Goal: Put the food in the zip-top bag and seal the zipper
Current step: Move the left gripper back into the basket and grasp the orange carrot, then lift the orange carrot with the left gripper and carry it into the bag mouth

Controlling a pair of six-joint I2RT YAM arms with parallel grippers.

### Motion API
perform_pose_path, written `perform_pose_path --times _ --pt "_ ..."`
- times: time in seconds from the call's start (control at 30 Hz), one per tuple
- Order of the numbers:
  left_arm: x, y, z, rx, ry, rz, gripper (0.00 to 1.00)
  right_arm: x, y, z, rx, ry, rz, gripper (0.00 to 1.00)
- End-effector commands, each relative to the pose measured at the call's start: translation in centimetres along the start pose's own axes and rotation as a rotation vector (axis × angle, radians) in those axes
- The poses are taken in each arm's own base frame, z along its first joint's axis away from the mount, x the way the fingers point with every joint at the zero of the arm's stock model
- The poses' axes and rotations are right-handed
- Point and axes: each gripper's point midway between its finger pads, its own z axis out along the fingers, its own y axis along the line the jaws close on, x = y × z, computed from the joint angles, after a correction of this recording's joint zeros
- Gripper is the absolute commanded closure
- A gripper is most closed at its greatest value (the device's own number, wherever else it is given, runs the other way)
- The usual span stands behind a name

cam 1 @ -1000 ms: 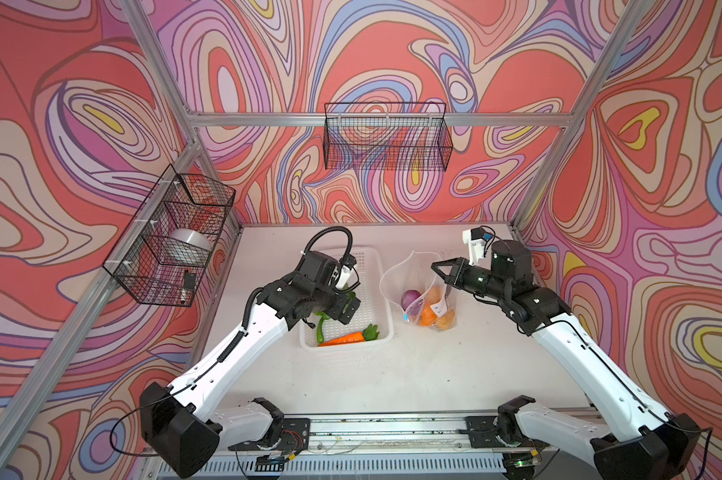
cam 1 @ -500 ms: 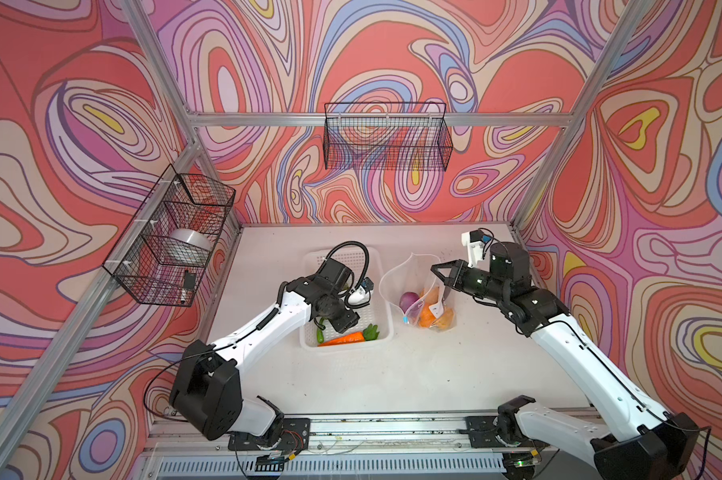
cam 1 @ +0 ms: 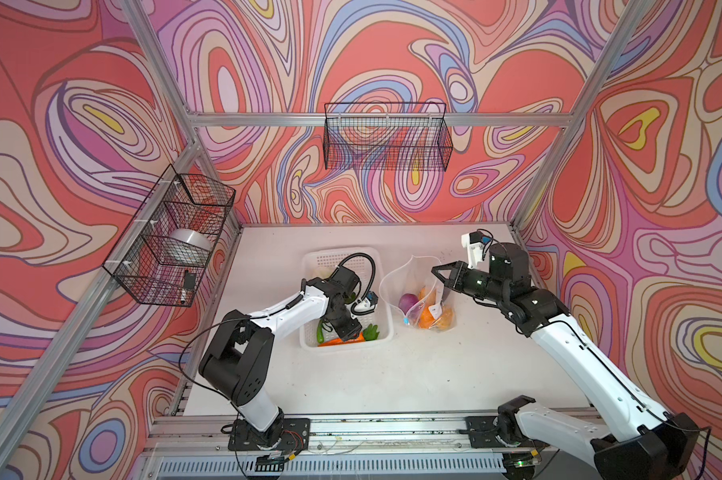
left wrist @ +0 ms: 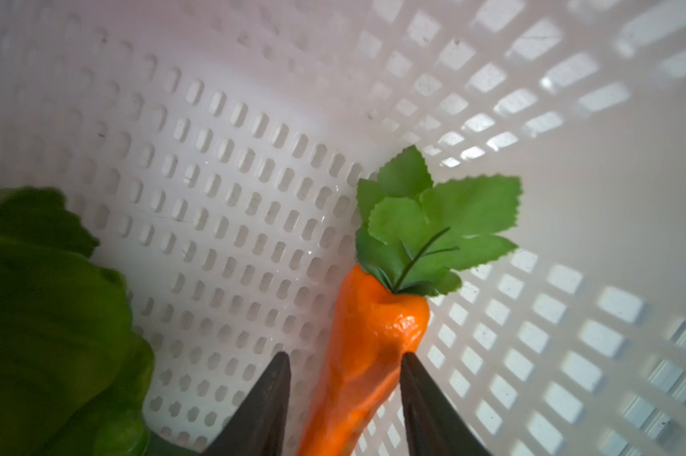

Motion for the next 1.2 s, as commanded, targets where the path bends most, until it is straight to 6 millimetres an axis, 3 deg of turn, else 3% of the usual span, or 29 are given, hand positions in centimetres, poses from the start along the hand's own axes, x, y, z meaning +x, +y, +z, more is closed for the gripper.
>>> perform_pose_path --times 0.0,0.2,0.43,0.57,0.8,0.97,1.1,1.17 --pt "1.6 -0.6 1.9 0.011 0.091 0.043 0.53 -0.4 0.3 -0.1 0.004 -0.011 -0.02 1.0" --pt "2.1 -0.8 3.6 -0.014 0.162 0.074 0.54 -0.5 0.3 -0.1 0.008 -0.012 -0.019 1.0" --pt "1.1 0.2 3.3 -0.075 0.142 0.052 0.52 -0.3 0.1 -0.1 0.013 -0.011 -0.016 1.0" --pt "0.1 -0.1 2.8 -0.061 0.097 0.043 0.58 -0.3 0.1 -0.1 0.013 -0.011 -0.014 1.0" --pt "-0.8 -0.6 2.0 -0.037 0.061 0.041 0.8 -0.3 0.1 -0.3 0.013 -0.015 -0.012 1.0" --pt "-2.0 -0.8 0.3 -0.048 -0.005 0.04 0.86 -0.4 0.2 -0.5 0.015 -0.02 -0.013 1.0" --pt "-3.7 -0.7 -2.7 -0.082 -0.118 0.032 0.91 -0.4 0.1 -0.5 0.017 -0.023 -0.016 1.0" --pt "-4.6 -0.5 -4.5 -0.105 -0.183 0.014 1.0 -0.5 0.2 -0.5 0.016 -0.024 -0.016 1.0"
